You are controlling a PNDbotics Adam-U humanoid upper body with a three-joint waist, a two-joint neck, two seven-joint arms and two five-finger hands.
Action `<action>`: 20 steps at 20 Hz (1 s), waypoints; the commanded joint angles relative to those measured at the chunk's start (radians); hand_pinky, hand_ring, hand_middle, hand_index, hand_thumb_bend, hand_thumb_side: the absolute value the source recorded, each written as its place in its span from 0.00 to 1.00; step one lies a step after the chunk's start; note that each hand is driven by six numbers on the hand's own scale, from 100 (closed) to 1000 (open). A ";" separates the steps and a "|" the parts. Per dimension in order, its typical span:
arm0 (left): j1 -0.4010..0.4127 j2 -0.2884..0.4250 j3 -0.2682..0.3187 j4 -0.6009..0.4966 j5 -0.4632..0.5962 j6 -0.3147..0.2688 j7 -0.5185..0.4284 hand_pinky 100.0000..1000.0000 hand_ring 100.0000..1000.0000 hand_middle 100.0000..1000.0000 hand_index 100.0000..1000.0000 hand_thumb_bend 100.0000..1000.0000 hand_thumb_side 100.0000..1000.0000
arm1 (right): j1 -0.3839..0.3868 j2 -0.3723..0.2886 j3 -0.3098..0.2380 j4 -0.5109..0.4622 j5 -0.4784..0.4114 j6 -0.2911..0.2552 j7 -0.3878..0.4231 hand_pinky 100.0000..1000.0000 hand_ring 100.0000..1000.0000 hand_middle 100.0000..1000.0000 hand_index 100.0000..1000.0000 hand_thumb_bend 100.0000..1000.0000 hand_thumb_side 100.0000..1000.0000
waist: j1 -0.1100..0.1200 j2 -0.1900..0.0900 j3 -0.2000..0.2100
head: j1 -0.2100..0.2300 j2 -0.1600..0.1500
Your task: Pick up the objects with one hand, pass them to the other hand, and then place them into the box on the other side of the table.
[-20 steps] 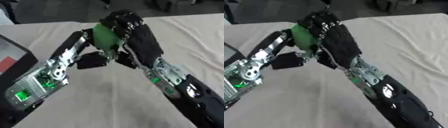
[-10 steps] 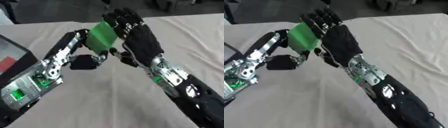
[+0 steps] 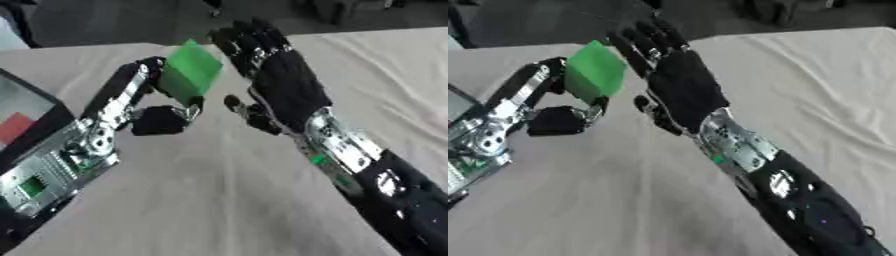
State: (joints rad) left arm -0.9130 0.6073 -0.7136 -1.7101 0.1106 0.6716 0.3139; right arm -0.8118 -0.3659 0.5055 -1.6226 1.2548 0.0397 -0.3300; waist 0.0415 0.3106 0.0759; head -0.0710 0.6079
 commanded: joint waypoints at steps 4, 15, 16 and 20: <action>0.008 0.058 0.038 -0.012 0.018 -0.002 0.025 0.79 0.66 0.42 0.30 0.00 0.18 | -0.011 -0.019 -0.013 -0.015 0.020 0.031 -0.010 0.90 0.86 0.81 0.97 0.55 0.00 | -0.001 -0.020 0.000 | 0.015 -0.018; 0.133 0.236 0.197 -0.059 0.125 0.005 0.164 0.79 0.67 0.42 0.31 0.00 0.21 | -0.009 -0.035 -0.017 -0.018 0.008 0.025 -0.020 0.89 0.86 0.82 0.96 0.48 0.00 | -0.006 -0.022 0.003 | 0.110 -0.031; 0.143 0.251 0.211 -0.063 0.133 0.005 0.179 0.79 0.67 0.42 0.31 0.00 0.21 | -0.008 -0.037 -0.018 -0.018 0.006 0.025 -0.022 0.89 0.86 0.82 0.96 0.46 0.00 | -0.008 -0.022 0.004 | 0.119 -0.032; 0.179 0.291 0.261 -0.045 0.163 0.000 0.232 0.79 0.67 0.42 0.31 0.00 0.21 | -0.007 -0.042 -0.025 -0.021 -0.007 0.026 -0.031 0.89 0.86 0.82 0.95 0.39 0.00 | -0.016 -0.022 0.006 | 0.157 -0.040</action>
State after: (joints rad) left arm -0.7254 0.8536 -0.4842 -1.7512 0.2633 0.6224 0.4769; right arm -0.8083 -0.3855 0.4934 -1.6246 1.2560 0.0647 -0.3545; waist 0.0231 0.3105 0.0810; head 0.0727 0.5836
